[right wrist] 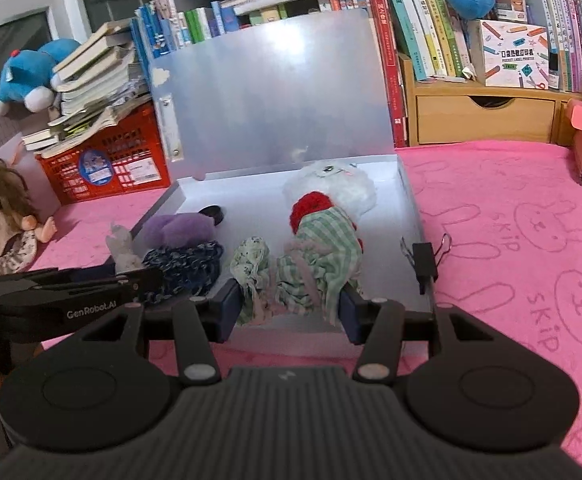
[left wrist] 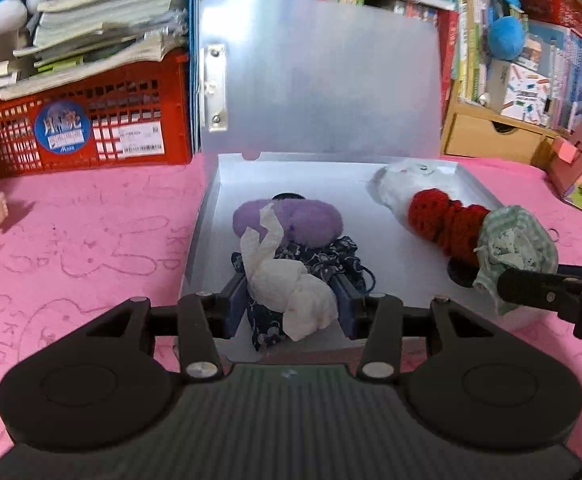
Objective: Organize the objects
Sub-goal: 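Carry the white tissue and gingham cloth into the white box with both grippers, then open both grippers to release the tissue and gingham cloth into the box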
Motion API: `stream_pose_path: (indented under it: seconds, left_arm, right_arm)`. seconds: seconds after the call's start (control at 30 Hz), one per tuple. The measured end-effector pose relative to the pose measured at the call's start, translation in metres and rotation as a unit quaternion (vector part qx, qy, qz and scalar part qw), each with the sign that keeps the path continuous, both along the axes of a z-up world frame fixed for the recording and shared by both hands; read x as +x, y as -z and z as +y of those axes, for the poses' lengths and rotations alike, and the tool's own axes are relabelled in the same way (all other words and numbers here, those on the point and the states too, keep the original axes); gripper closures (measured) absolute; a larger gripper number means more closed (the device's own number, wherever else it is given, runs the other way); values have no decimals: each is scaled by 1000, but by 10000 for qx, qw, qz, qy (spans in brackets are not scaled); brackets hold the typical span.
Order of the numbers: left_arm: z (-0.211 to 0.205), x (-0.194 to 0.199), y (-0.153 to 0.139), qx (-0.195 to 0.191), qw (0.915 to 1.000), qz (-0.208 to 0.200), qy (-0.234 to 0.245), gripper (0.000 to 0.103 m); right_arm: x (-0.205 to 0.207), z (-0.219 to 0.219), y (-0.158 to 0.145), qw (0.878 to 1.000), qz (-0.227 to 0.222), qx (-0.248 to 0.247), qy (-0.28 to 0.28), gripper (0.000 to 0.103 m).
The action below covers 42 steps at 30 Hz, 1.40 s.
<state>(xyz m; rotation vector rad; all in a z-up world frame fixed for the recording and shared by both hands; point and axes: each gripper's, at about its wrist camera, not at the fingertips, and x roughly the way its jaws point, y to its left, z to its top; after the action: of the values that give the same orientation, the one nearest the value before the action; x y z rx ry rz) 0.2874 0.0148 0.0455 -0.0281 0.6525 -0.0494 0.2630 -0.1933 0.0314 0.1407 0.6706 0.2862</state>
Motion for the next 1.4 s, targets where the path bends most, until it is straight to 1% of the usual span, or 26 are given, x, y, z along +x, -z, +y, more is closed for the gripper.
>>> stream_pose_path:
  seconds: [0.17,0.27,0.33,0.47,0.57,0.67,0.83,0.9,0.93,0.97,1.0,1.07,1.1,1.13,1.17,1.27,1.4]
  left_arm:
    - [-1,12,4,59,10000,41,-5,53]
    - [-3,22,3,187,9998,35,42,58]
    - [-3,29,2,215,9998,40,-21,59]
    - [-4,41,3,218,9997,59,-80,60]
    - [-8,45,8,268,9996,54,-66,60]
    - [-13,48,13,346,9994,46,-56,60]
    - [-21,47,17,505,9987,47,10,60]
    - [-23,45,16,547,9984,60,114,58]
    - [-23,44,16,565,9983,61,151,57]
    - [-23,42,15,579,9981,58,184,56]
    - [-22,41,13,579,9981,53,201,55]
    - [-18,38,7,529,9984,18,198,45]
    - [-16,36,4,486,9986,-18,189,41]
    - [-15,34,0,451,9988,-61,194,35]
    - [-13,32,-4,426,9988,-114,204,30]
    - [-12,23,-16,417,9985,-253,238,23]
    - [-12,8,-29,394,9981,-365,302,19]
  right_arm:
    - [17,-3,3,9996,92,133,237,48]
    - [25,-5,4,9993,88,107,337,48]
    - [30,-7,5,9990,104,110,413,48]
    - [38,-12,7,9985,146,145,500,48]
    - [38,-15,9,9986,210,335,359,48]
    - [32,-14,11,9984,255,507,29,48]
    - [30,-6,18,9994,249,203,-110,48]
    - [29,-3,20,9995,237,142,-126,41]
    - [27,-2,21,9996,216,108,-120,40]
    - [26,-2,21,9996,195,98,-151,35]
    - [24,-1,21,9996,174,99,-191,27]
    - [19,0,18,9996,90,129,-250,23]
    - [17,1,16,9995,53,134,-264,20]
    - [14,1,14,9995,8,137,-288,18]
    - [12,1,11,9994,-29,140,-305,15]
    - [2,2,3,9993,-189,73,-319,13]
    - [-12,-2,-8,9987,-352,49,-360,9]
